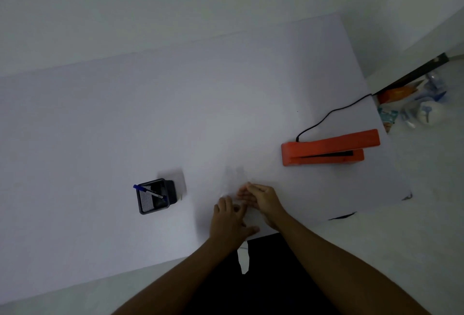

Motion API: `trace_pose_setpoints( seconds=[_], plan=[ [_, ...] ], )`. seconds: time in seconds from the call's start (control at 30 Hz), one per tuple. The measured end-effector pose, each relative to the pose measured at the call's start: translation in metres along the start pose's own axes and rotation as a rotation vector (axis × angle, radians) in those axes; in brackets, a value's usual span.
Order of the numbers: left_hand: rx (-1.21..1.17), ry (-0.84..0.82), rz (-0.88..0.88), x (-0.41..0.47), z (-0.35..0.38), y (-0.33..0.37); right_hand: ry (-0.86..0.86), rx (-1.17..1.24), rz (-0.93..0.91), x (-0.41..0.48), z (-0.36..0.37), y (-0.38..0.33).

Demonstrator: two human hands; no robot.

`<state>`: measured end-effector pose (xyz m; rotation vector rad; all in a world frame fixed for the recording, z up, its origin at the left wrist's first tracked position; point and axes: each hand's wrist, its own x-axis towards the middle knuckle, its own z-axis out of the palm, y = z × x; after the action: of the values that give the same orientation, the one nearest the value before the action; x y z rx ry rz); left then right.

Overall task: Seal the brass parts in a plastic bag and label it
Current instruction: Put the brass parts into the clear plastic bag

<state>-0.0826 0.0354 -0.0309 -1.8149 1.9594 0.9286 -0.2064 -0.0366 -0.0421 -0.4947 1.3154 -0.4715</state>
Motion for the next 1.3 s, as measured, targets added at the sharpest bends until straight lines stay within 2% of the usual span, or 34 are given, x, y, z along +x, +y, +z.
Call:
trace_pose_setpoints(
  seconds=[0.1,0.23,0.63,0.77,1.0,1.13,1.3],
  plan=[
    [0.018,-0.010,0.001,-0.003,-0.001,0.000,-0.065,-0.020,0.047,0.011,0.000,0.003],
    [0.008,-0.057,-0.015,-0.003,-0.003,0.001,-0.056,-0.042,0.058,0.036,-0.004,-0.019],
    [0.021,-0.041,-0.046,-0.006,-0.005,0.001,0.005,-0.040,-0.133,0.094,-0.019,-0.097],
    [0.003,-0.068,-0.049,-0.006,-0.007,0.001,-0.060,-0.062,-0.151,0.077,-0.008,-0.087],
    [-0.012,-0.069,-0.048,-0.006,-0.005,-0.002,-0.337,-0.090,0.069,0.044,0.028,-0.016],
    [-0.015,-0.086,-0.053,-0.005,-0.006,-0.002,-0.308,-0.109,0.081,0.048,0.028,-0.009],
    [0.015,-0.095,-0.042,-0.003,-0.008,-0.003,-0.233,-0.128,0.021,0.071,0.025,-0.039]
  ],
)
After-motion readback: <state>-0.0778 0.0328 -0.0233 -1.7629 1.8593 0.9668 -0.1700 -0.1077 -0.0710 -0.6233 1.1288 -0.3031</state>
